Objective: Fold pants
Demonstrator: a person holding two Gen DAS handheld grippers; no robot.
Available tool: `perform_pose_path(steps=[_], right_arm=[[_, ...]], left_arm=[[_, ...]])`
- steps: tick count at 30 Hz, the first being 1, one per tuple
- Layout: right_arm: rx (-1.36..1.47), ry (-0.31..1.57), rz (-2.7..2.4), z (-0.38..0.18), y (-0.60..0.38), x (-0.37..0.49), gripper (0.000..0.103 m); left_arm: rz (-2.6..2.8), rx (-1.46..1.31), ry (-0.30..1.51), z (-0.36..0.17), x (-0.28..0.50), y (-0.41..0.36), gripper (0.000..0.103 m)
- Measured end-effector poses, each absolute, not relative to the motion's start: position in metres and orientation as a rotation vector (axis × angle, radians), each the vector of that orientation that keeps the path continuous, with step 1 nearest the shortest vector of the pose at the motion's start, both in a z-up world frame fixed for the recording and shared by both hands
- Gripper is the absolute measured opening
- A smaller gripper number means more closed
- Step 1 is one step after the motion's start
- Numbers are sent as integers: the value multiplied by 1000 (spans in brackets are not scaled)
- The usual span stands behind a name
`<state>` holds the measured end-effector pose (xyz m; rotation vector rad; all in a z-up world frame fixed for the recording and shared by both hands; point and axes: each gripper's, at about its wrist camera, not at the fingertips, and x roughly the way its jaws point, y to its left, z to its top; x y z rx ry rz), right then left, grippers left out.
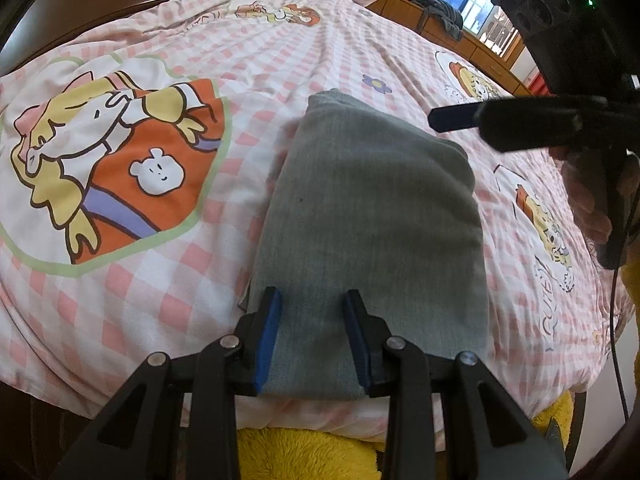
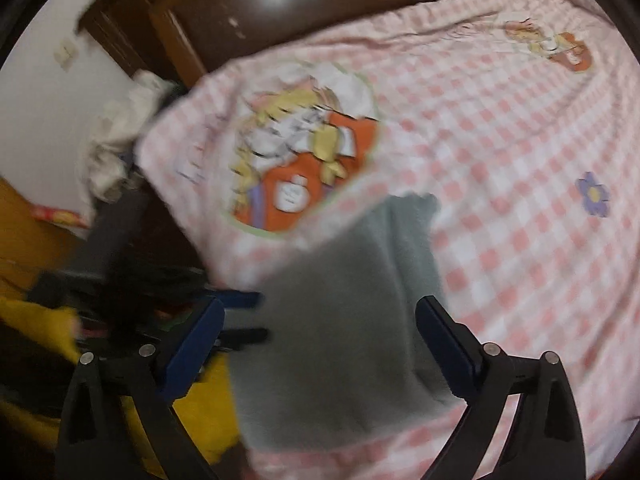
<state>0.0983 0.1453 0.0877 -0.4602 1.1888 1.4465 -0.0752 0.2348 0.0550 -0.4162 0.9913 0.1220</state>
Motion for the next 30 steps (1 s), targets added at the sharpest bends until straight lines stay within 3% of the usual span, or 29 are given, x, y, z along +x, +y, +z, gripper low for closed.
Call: perform_pose_path(steps=[6,17,20,24,25,26,28,30], right_arm=[[-614,1257,1418,66,149,98,93],[-641,1298,1531,59,150,78,89],[-564,1365,1472,42,162,91,76],[-359,1402,1464,33,167,110,72],[-323,1406,1451,32,166,114,62],[-305,1403,1419,31,165,119,40],[-288,1371,1359,34,156,126,13],[-236,1345,1354,42,148,130,7]], left_arm=[[120,-419,988,55,-76,235,34],[122,-412,993,54,-75,236,34],[124,-413,992,53,-74,236,35],[121,-429,994,52,-74,238,35],[120,-432,995,52,-74,238,35],[119,-434,997,51,-74,239,35],[117,-436,997,52,-74,239,35],[117,-425,996,52,-74,237,35]])
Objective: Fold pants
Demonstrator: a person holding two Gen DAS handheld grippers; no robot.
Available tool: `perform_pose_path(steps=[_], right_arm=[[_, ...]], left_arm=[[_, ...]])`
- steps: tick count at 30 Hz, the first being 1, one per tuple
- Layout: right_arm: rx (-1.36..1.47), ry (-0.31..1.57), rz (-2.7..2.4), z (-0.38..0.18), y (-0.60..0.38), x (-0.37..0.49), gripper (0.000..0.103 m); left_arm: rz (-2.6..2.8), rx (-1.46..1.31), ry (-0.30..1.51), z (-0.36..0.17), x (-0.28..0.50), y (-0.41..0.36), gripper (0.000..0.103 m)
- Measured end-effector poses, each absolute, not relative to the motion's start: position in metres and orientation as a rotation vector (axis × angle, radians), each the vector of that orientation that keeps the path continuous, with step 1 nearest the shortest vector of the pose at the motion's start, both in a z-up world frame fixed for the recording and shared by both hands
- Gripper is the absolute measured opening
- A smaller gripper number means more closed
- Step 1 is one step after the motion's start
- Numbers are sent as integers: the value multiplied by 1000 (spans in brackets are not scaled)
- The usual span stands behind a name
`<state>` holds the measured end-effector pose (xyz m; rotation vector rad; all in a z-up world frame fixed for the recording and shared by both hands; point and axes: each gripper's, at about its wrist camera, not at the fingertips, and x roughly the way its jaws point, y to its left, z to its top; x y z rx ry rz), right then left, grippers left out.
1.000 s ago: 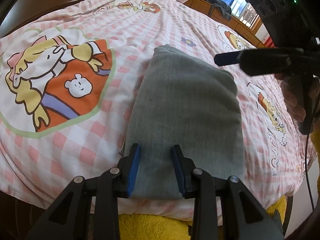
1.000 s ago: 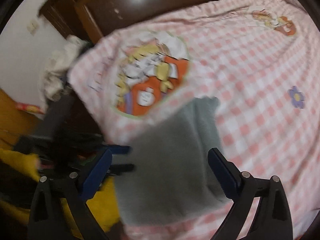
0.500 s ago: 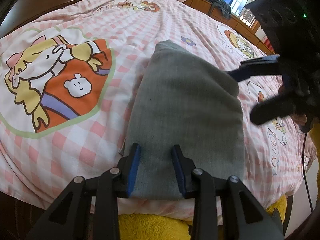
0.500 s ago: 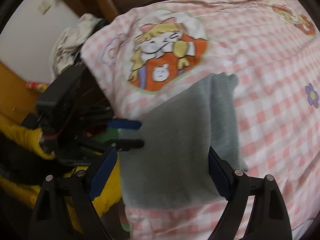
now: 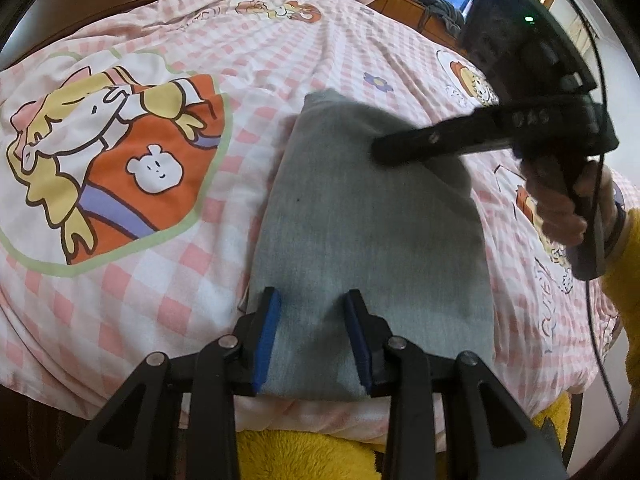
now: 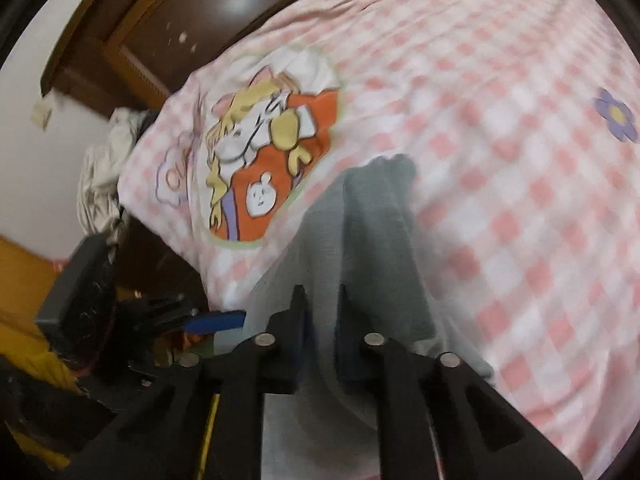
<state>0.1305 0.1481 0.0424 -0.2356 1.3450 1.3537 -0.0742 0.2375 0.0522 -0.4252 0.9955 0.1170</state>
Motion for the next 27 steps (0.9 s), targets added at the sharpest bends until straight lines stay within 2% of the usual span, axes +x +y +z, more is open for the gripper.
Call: perform_pose_path(steps=[8,10,12,15,18,20,25,27], right_arm=[[-262,1219,1161,47,133,150,6],[-290,1152,1006,49,126,166,1],[-205,1160,970,54,112,185,1],[-259,1153,1040,72,104,170,1],[-372,1106,1126,88,98,128,11],[-433,1078,1141,89,94,109,23],[-529,1071,1137,66,89,87,24],[-572,1074,1040,46,91,97,20]], left_arm=[[122,-395,992,53,-72,232,35],[119,-405,998,52,-73,233,35],[111,-420,998,52,-74,234,35],[99,-450,993,54,-75,239,35],[99,-476,992,56,-76,242,35],[106,-477,994,60,-76,242,35],[108,-435,999,65,-74,232,35],[113,-428,1008,62,-73,231,35]])
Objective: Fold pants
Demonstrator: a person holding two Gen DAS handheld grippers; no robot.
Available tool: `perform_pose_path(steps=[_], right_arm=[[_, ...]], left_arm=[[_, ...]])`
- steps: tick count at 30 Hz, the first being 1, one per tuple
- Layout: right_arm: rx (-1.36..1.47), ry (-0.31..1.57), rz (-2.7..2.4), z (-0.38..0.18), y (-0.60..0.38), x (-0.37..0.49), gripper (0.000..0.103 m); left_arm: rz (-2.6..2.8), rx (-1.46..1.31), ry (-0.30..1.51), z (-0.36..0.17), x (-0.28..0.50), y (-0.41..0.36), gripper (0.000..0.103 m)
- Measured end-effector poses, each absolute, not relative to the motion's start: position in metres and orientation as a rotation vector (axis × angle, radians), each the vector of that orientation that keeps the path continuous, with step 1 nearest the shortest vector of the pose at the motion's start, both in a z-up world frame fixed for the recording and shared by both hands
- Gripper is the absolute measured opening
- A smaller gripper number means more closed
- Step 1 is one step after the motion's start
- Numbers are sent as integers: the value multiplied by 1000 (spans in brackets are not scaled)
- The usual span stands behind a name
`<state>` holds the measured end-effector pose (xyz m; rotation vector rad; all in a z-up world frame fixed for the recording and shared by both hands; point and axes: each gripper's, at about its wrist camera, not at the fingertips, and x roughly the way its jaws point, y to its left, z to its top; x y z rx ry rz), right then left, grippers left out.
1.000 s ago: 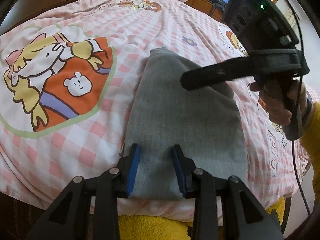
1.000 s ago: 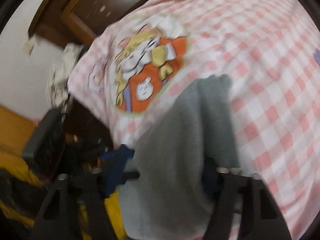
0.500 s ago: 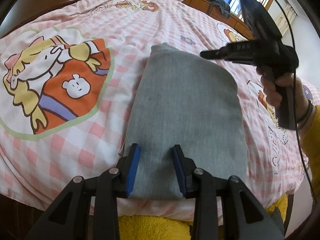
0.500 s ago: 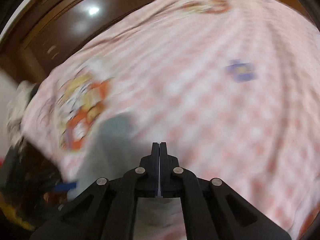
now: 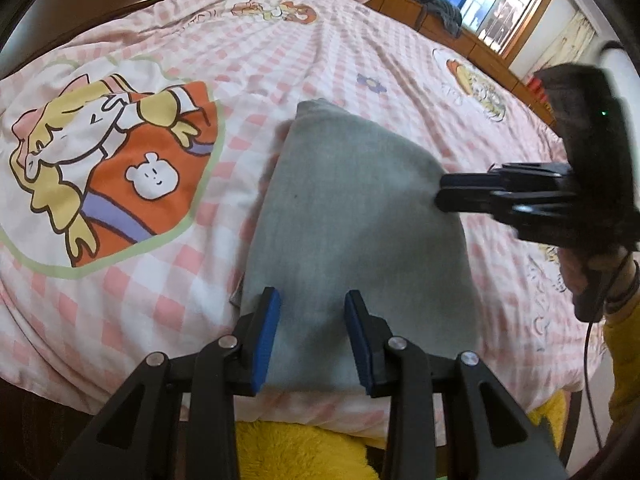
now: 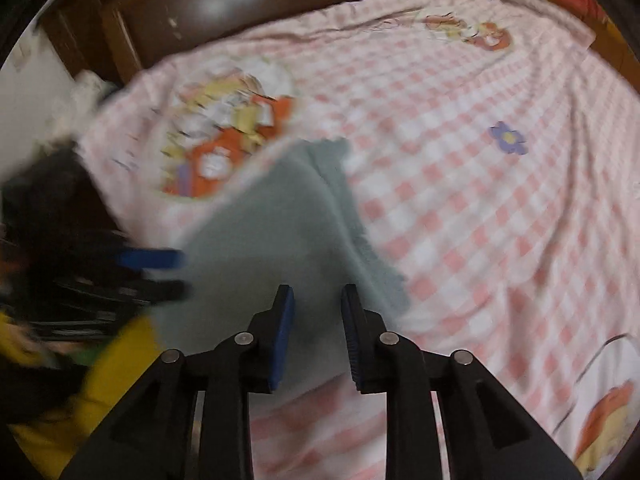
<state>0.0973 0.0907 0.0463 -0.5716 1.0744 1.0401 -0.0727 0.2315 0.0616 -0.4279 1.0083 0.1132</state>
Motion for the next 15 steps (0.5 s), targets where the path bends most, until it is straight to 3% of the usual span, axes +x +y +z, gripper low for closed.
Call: perform_pose_path(steps=[1,3,4,6,10,13,15], right_arm=[[-537,1100,999,38,89,108,11],[-421,1115,960,38,81,122,10],[-409,1067,880,43,74,125,16],[-427,1019,765,50,64,124,18],[-306,1113,745,55,38,117,20],[-229,1147,765,58,25,100,32],[-151,1179,797,58,19,84,38]], left_arm=[[109,-432,1006,61,-72,232,35],[105,-438,1012,61,-73,235,35],[104,-439,1013,63,-74,237,35],[107,-430,1009,69,-77,242,35],[116,-404,977,87,-74,257,36],[77,-408,984,91,-61,268,48],[67,-396,997,90,-53,270,49]])
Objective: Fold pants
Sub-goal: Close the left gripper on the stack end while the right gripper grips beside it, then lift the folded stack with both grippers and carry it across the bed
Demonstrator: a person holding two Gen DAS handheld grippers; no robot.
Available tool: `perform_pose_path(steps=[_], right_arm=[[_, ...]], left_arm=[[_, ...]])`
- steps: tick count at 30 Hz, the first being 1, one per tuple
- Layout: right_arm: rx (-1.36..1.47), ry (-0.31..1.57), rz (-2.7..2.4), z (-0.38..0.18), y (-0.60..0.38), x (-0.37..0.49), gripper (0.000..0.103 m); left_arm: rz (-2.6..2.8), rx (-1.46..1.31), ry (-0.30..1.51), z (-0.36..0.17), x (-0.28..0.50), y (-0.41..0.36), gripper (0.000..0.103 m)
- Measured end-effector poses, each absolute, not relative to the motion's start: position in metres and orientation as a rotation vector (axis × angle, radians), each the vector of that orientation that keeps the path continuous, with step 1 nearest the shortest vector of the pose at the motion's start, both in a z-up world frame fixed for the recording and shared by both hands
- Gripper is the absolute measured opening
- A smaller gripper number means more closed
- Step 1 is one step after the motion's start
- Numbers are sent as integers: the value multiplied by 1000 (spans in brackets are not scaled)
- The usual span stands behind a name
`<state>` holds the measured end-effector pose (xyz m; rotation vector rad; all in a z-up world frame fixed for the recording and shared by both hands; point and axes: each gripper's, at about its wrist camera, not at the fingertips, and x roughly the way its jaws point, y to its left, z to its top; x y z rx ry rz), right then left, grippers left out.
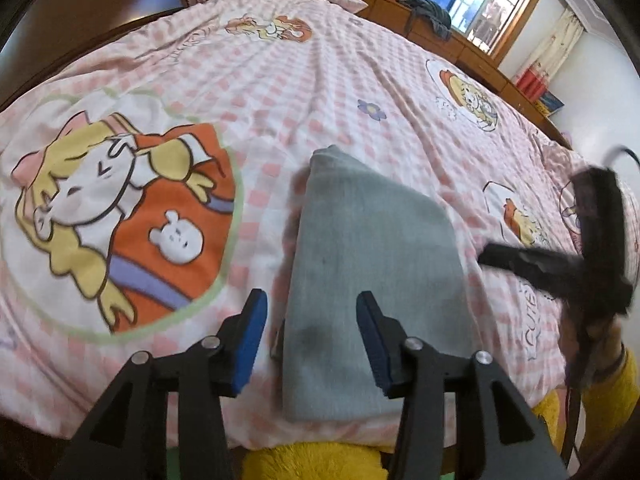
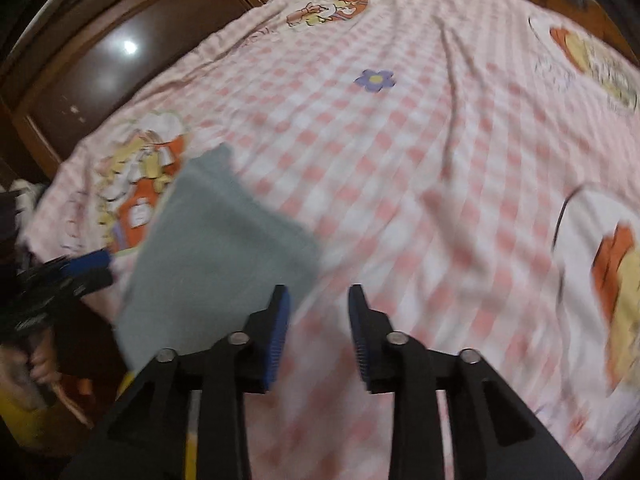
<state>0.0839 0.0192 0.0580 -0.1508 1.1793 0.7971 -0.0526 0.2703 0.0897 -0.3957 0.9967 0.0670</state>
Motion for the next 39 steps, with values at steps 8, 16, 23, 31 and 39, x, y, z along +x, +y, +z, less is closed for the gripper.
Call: perform_pose_path(steps=[8,16,23,31,39], right_arm=[[5,1268,813,28,26,54,40],[204,1319,825,7,36,64,55],[171,1291,793,0,54,62,58],[218,1213,770,19,44,54,35],[242,1142,796,59,27,48,32]], left_arm=[[7,-415,1060,64,-27,264,49],[-26,-448,1045,55,-22,266,52],[-37,-515,1031,46,-17,267,56],[-40,-489,983,59,-26,256,36],[-89,-526,924,84,-37,245,32]])
